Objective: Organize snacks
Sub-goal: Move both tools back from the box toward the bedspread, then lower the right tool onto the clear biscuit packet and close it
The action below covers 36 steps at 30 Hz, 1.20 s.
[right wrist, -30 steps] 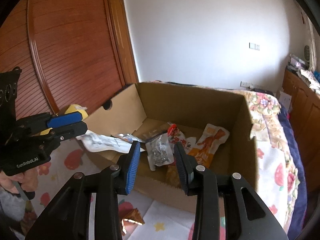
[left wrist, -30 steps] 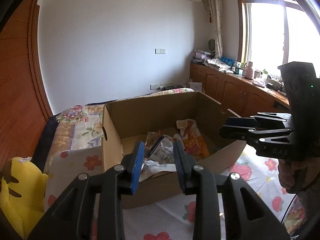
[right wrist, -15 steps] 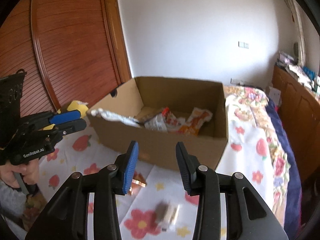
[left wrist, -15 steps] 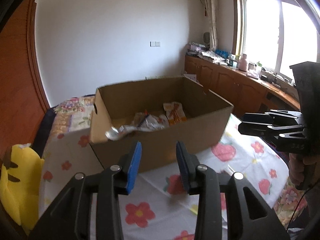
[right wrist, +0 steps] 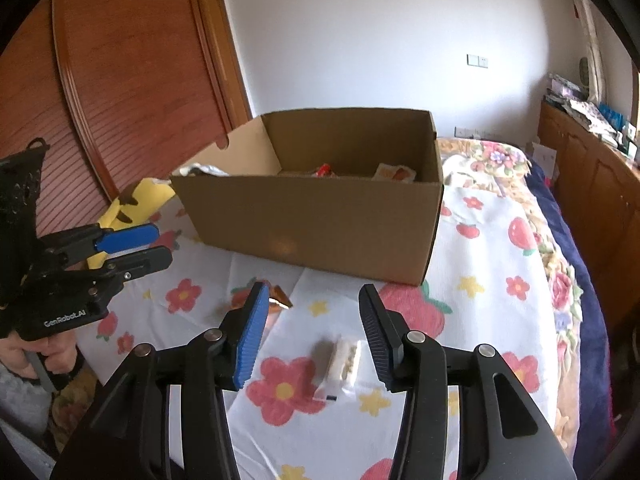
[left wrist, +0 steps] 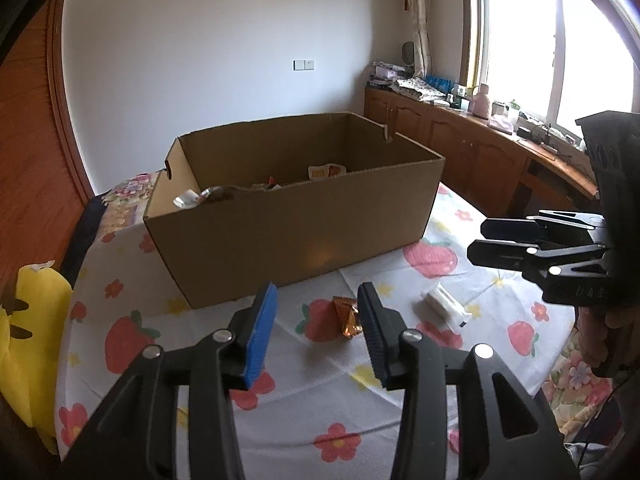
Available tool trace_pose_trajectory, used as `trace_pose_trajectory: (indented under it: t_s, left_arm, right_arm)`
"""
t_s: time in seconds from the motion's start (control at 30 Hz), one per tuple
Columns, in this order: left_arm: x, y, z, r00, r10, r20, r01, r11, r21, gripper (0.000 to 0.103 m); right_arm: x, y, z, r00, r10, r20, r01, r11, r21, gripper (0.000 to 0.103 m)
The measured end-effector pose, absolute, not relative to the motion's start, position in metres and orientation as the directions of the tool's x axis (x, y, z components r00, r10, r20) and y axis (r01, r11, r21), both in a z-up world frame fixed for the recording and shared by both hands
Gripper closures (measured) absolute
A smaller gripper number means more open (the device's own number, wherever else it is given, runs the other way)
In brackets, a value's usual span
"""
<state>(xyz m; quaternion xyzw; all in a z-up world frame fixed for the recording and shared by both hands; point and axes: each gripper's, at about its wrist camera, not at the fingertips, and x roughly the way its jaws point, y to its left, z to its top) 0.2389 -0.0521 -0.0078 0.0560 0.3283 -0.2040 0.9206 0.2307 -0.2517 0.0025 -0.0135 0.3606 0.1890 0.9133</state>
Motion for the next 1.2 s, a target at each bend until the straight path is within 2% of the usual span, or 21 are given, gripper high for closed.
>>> trace_pose_trajectory:
  t_s: [0.9, 1.0, 1.07, 1.13, 1.2]
  left_arm:
    - [0.248, -0.07, -0.054, 0.641, -0.319, -0.698, 0.415, 0.909, -0.035, 0.057]
    - [0.251, -0.073, -0.057, 0.639, -0.312, -0.703, 0.411, 0.911, -0.031, 0.056]
    - [0.253, -0.075, -0.058, 0.635, -0.314, -0.706, 0.414, 0.91, -0.032, 0.056]
    - [0.256, -0.077, -0.06, 0.631, -0.315, -0.709, 0.416, 0.909, -0.033, 0.056]
    - [0.26, -0.08, -0.061, 0.626, -0.317, -0.712, 0.419, 0.907, -0.035, 0.056]
  right_arm:
    - [0.254, -0.243, -0.077, 0.563, 0.263, -0.784, -0.325, 0.942, 0.083, 0.055]
    - [0.258, -0.238, -0.081, 0.571, 0.214, -0.792, -0.327, 0.945, 0.02, 0.058]
    - [0.259, -0.239, -0.083, 0.567, 0.209, -0.797, -0.33, 0.944, 0.012, 0.066]
    - [0.259, -0.241, -0.083, 0.57, 0.204, -0.796, -0.33, 0.944, 0.006, 0.082]
    - [0.26, -0.243, -0.083, 0.566, 0.211, -0.797, -0.337, 0.941, 0.01, 0.083]
